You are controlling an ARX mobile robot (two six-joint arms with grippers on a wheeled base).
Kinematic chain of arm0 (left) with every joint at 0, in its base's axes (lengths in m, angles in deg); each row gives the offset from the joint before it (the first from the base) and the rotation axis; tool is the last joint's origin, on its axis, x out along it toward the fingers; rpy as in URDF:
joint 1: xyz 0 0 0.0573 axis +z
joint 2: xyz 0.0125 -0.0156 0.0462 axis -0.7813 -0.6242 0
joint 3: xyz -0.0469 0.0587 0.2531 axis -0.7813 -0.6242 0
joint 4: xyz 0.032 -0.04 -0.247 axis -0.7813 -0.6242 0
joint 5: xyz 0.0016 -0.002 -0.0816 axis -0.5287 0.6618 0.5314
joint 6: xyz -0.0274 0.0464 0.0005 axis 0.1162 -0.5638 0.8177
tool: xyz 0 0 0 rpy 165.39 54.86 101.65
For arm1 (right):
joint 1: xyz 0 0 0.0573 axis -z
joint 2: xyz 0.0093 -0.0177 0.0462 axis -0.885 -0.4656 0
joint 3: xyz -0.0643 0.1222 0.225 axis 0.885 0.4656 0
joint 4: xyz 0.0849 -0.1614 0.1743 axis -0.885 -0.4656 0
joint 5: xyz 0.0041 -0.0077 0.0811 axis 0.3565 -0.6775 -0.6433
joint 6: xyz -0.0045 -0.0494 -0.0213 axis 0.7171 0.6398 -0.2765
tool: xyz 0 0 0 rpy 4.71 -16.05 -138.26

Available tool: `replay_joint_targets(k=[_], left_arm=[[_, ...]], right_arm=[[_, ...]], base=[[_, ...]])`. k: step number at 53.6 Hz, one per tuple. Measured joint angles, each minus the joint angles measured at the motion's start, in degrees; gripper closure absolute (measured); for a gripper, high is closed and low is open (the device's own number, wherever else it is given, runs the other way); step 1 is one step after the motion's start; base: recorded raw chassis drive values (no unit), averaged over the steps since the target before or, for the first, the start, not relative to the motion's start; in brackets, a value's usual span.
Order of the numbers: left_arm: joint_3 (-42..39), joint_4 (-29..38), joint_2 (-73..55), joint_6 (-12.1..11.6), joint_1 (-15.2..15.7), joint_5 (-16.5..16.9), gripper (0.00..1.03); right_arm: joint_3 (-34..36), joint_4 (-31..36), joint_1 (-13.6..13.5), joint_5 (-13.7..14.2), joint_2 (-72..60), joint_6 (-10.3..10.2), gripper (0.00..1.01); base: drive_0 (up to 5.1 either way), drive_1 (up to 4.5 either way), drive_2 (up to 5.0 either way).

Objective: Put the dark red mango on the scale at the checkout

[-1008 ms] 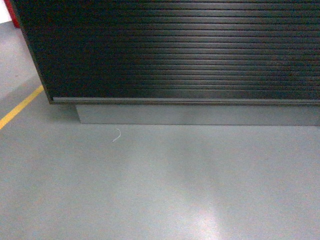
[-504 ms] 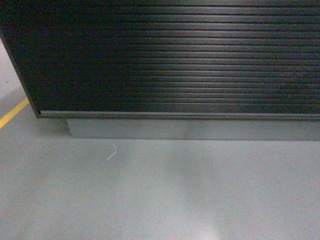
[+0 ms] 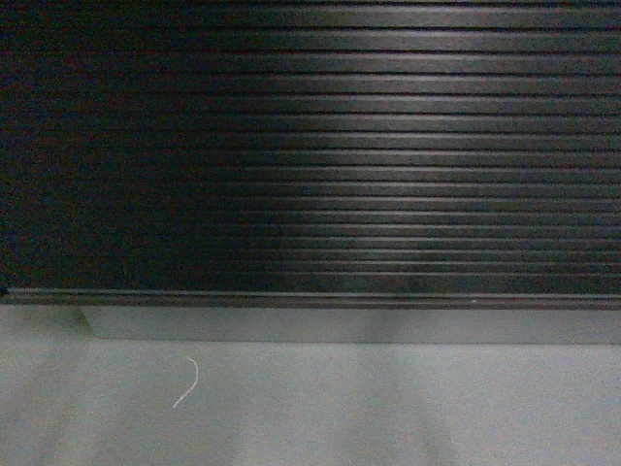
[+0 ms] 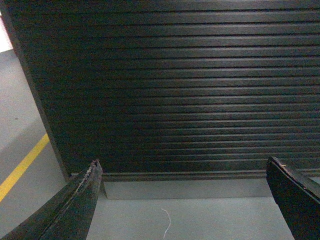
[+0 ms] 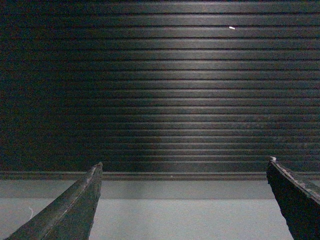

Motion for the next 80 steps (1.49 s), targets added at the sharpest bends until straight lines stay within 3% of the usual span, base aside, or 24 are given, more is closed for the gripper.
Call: replay_joint_targets(k=[21, 80], left_arm=[[0.0, 0.02, 0.0, 0.0, 0.0, 0.0, 0.05], [0.0, 0.04, 0.0, -0.02, 0.0, -0.02, 0.05]], right_arm=[[0.0, 0.15, 0.0, 0.0, 0.02, 0.0, 0.03], [0.0, 0.22, 0.0, 0.0, 0.02, 0.07, 0.03]], base=[[0.0, 2.23, -2.1], [0.0, 0.0, 0.0]])
